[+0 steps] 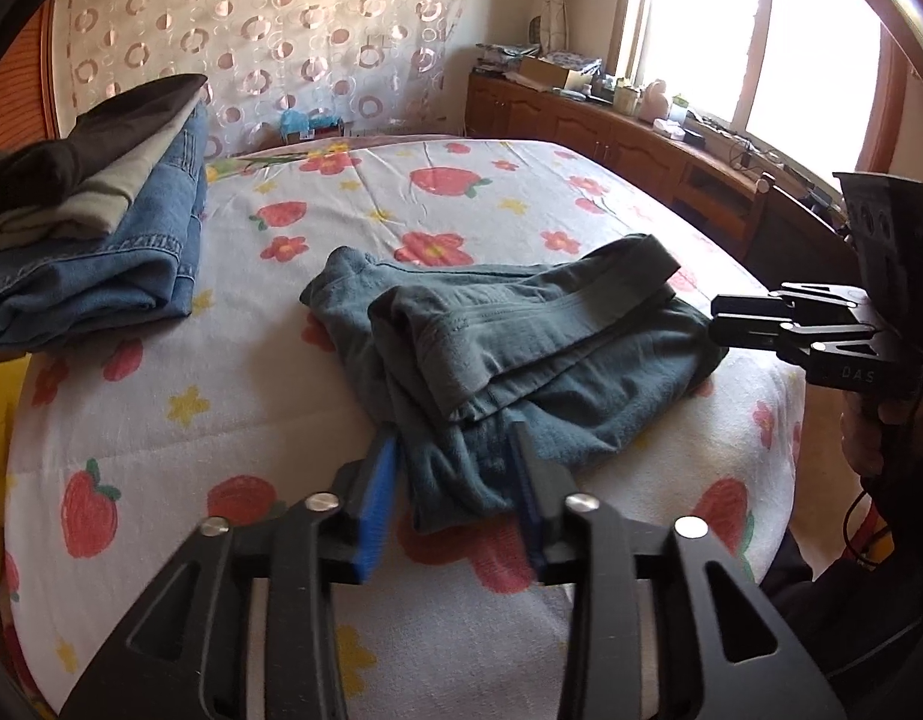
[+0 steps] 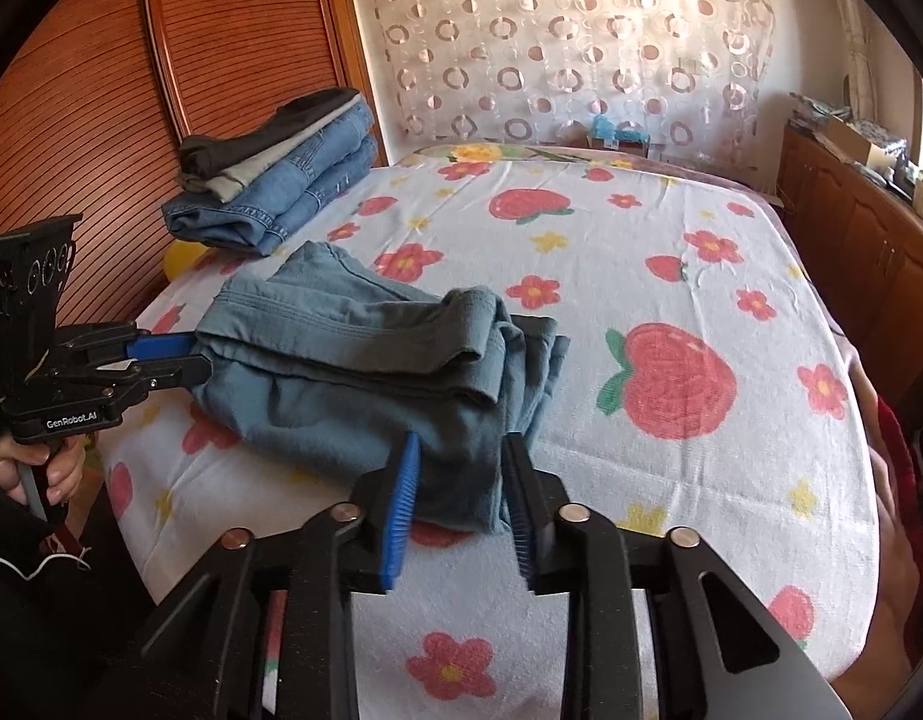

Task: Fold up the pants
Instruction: 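Press and straighten the folded stack with both open grippers, then slide both grippers under the waistband edge of the folded shorts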

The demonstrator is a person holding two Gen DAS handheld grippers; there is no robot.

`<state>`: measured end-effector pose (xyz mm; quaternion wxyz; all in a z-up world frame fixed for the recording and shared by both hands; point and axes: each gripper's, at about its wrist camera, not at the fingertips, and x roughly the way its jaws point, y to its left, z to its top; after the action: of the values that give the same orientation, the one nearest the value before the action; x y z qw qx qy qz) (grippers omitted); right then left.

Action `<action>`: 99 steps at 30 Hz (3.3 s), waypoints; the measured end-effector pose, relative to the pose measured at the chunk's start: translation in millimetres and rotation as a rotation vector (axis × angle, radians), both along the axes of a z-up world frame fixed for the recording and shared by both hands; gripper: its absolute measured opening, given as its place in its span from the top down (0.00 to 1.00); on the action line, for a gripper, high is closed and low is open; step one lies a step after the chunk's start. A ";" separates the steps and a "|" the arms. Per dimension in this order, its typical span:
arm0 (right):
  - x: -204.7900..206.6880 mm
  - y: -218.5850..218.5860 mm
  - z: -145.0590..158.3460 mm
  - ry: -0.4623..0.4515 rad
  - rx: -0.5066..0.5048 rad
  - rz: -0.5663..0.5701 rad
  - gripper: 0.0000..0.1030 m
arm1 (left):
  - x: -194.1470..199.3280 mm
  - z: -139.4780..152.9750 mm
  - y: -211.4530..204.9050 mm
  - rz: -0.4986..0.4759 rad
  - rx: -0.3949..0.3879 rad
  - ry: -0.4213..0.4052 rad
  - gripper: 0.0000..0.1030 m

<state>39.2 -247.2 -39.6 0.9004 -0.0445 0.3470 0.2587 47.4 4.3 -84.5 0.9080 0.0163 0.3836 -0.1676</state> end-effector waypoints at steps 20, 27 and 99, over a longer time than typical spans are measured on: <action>43.5 27.0 -18.0 0.022 -0.087 0.023 0.59 | 26.4 -7.6 2.8 0.058 0.048 0.029 0.55; 56.9 29.1 -12.4 -0.001 -0.121 0.025 0.59 | 54.8 5.4 4.3 0.071 0.059 -0.004 0.55; 107.3 17.4 7.6 -0.015 -0.012 -0.039 0.71 | 94.0 19.5 -2.1 0.069 0.008 -0.059 0.39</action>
<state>146.5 -229.8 -32.0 0.9074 -0.0452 0.3428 0.2387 141.4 2.3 -65.1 0.9240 0.0114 0.3579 -0.1342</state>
